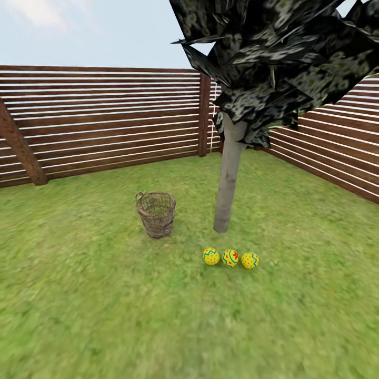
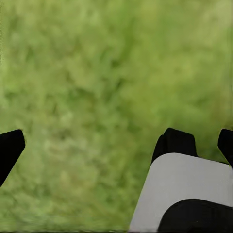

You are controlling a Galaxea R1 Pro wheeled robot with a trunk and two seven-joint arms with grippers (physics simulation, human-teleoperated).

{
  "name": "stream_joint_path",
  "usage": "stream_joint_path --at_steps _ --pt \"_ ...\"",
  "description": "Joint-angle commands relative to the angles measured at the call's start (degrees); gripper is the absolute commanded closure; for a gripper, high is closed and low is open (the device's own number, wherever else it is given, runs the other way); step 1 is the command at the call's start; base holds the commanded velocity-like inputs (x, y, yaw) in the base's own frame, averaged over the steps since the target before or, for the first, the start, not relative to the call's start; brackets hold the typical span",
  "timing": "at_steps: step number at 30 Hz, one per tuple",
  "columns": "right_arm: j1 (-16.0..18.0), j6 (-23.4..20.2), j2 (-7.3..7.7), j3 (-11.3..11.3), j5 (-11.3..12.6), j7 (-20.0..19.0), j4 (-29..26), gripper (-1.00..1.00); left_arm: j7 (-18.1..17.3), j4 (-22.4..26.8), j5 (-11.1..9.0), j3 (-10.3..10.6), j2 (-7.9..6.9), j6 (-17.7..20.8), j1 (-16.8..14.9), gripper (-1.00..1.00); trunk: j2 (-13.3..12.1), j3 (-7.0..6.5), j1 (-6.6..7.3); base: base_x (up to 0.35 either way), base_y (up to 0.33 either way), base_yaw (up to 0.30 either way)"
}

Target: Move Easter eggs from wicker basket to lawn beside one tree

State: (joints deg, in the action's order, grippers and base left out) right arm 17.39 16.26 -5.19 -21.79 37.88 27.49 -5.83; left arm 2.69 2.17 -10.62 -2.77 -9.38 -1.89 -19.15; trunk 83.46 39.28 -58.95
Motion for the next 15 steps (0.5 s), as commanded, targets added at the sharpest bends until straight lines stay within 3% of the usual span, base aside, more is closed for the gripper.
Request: stream_joint_path --at_steps 1,7,9,11,15 --pt "-0.07 0.22 0.26 -0.53 0.64 0.16 0.0 -1.0 0.03 -0.03 0.0 -0.23 0.03 -0.53 0.43 -1.0 -0.39 -0.14 0.23 0.0 0.0 0.0" --pt "-0.31 0.18 0.78 -0.61 -0.02 -1.04 0.15 -1.0 -0.04 -0.05 2.83 -0.22 0.11 -1.86 2.61 -1.0 -0.79 -0.32 0.45 0.0 0.0 0.0" --pt "-0.9 0.01 1.1 -0.62 -0.11 -4.49 0.43 -1.0 -0.05 -0.06 4.64 -0.22 0.17 -2.0 2.84 -1.0 -0.79 -0.32 0.45 0.0 0.0 0.0" --pt "-1.69 -0.41 2.36 -0.6 0.11 -9.48 0.55 -1.0 -0.05 -0.06 6.05 -0.24 0.18 -2.09 2.97 -1.0 -0.79 -0.32 0.45 0.0 0.0 0.0" --pt "-2.15 -1.57 4.82 -0.52 0.57 -15.39 0.62 -1.0 -0.05 -0.06 6.88 -0.24 0.16 -2.15 3.09 -1.0 -0.79 -0.32 0.45 0.0 0.0 0.0"
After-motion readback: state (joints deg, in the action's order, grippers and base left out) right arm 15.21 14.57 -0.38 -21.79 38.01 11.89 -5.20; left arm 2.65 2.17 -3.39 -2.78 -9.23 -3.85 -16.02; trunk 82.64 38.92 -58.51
